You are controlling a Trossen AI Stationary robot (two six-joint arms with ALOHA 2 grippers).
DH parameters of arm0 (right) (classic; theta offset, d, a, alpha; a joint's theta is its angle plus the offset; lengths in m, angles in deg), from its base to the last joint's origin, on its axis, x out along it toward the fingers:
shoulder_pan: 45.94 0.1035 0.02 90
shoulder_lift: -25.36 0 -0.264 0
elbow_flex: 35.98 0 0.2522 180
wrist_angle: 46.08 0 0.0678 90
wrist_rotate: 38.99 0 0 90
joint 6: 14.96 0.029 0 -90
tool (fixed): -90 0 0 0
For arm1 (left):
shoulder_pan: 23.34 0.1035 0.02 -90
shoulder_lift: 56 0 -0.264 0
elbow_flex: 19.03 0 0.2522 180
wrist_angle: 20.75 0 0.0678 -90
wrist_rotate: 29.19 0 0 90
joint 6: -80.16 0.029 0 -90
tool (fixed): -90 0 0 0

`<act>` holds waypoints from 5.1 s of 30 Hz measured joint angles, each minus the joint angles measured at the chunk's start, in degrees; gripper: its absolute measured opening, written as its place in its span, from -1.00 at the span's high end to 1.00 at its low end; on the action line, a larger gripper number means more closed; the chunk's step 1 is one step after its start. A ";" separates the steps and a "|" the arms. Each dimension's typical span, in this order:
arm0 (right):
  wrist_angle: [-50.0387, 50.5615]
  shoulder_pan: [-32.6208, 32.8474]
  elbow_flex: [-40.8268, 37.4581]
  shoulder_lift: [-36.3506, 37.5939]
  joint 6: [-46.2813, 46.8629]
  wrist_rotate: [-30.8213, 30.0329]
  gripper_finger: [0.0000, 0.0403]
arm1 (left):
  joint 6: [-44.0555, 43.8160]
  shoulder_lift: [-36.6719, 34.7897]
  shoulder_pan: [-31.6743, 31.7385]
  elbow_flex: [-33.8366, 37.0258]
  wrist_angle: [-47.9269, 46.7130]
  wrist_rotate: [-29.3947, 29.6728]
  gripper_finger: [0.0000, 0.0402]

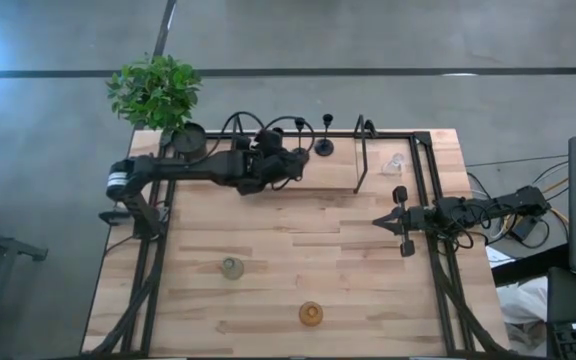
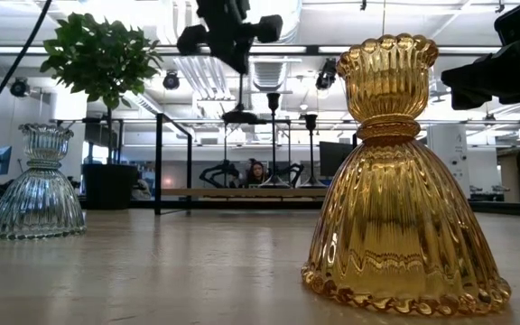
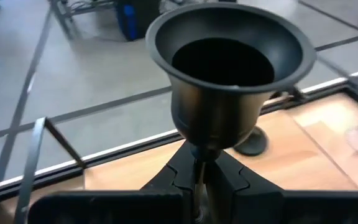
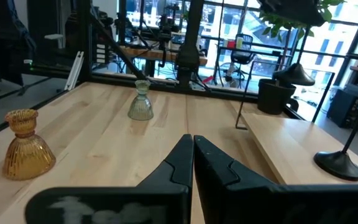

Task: Pick & Place candle stick holders
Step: Put the black candle holder on the shelf aligned with the other black candle holders

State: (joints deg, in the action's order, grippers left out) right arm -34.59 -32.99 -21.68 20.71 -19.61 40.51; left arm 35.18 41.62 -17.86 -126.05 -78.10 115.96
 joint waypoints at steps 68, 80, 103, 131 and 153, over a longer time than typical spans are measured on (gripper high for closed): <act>0.01 0.00 0.00 -0.02 0.03 -0.02 0.96 | 37.17 -11.16 21.67 38.40 54.05 -32.32 0.90; 0.01 0.00 0.00 -0.02 -0.02 0.00 0.96 | 45.50 -12.22 26.80 39.20 54.09 -50.57 0.90; 0.01 0.00 0.00 -0.02 0.06 0.00 0.96 | 50.56 -11.93 31.56 35.81 49.54 -56.71 0.90; 0.01 0.00 0.00 0.00 0.04 0.00 0.96 | 47.56 -4.66 29.92 30.76 47.93 -48.75 0.90; 0.01 0.00 0.00 -0.02 0.08 0.00 0.96 | 43.42 -3.41 29.18 30.83 48.36 -46.49 0.90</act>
State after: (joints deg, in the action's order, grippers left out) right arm -34.58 -32.98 -21.68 20.69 -19.53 40.51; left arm 78.60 38.21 11.32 -95.22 -29.75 69.47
